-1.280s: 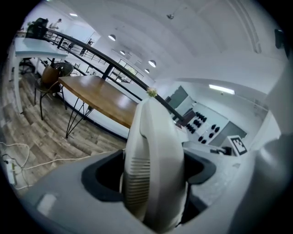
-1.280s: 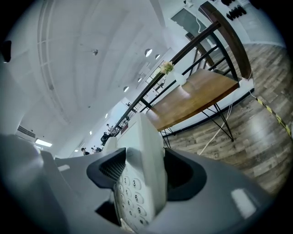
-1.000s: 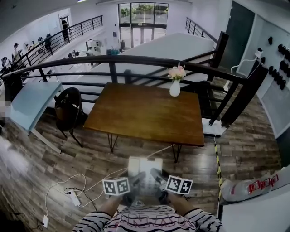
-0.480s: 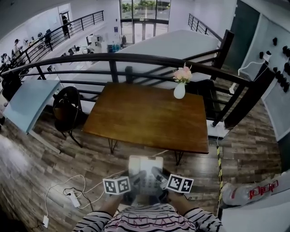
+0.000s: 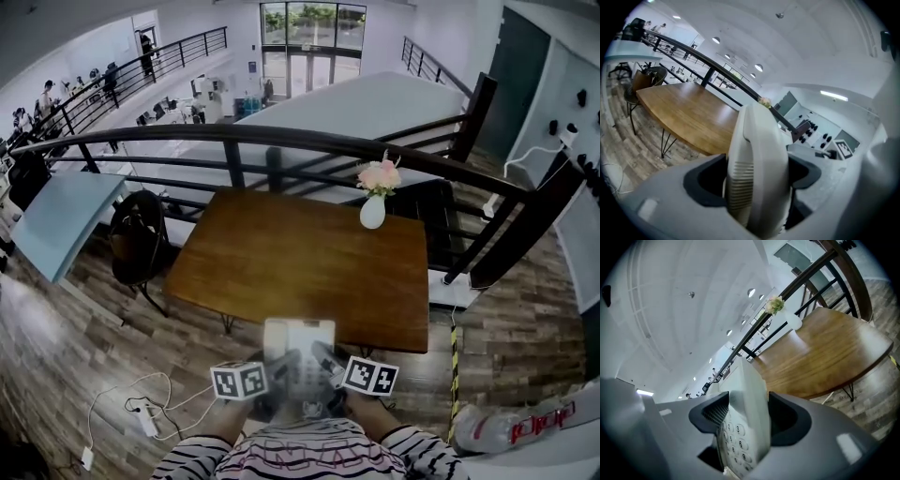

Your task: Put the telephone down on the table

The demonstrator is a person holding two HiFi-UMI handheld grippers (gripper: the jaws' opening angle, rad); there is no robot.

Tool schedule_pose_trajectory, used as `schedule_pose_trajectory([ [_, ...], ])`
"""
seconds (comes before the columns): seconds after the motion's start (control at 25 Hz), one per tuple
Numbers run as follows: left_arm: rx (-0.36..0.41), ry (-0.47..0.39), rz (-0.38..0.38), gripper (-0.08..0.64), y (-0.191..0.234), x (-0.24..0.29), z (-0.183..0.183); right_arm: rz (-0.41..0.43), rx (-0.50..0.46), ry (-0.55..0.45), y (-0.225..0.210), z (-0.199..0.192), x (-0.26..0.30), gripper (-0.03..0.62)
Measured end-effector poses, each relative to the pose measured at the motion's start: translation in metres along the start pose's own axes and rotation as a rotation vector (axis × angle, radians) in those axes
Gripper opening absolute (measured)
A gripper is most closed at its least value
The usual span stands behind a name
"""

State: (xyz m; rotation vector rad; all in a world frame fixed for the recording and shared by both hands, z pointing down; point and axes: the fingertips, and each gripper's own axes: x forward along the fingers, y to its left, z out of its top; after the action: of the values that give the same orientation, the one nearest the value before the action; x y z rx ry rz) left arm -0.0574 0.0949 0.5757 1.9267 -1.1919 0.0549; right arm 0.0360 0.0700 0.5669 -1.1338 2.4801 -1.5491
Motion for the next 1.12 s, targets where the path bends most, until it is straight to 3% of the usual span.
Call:
schedule_pose_trajectory([
  [0.6,-0.036,-0.034,0.039,0.374,-0.001,0.093,0.051,0.029,-0.009,0.060,-0.051,0.087,0.044,0.264],
  [0.92,-0.025,0.006,0.011,0.374,0.017,0.135,0.089,0.003,0.013,0.020,-0.067,0.128,0.080,0.264],
  [1.12,0.001,0.063,0.019,0.373,0.051,0.161,0.123,-0.014,0.030,-0.017,-0.069,0.156,0.118,0.264],
])
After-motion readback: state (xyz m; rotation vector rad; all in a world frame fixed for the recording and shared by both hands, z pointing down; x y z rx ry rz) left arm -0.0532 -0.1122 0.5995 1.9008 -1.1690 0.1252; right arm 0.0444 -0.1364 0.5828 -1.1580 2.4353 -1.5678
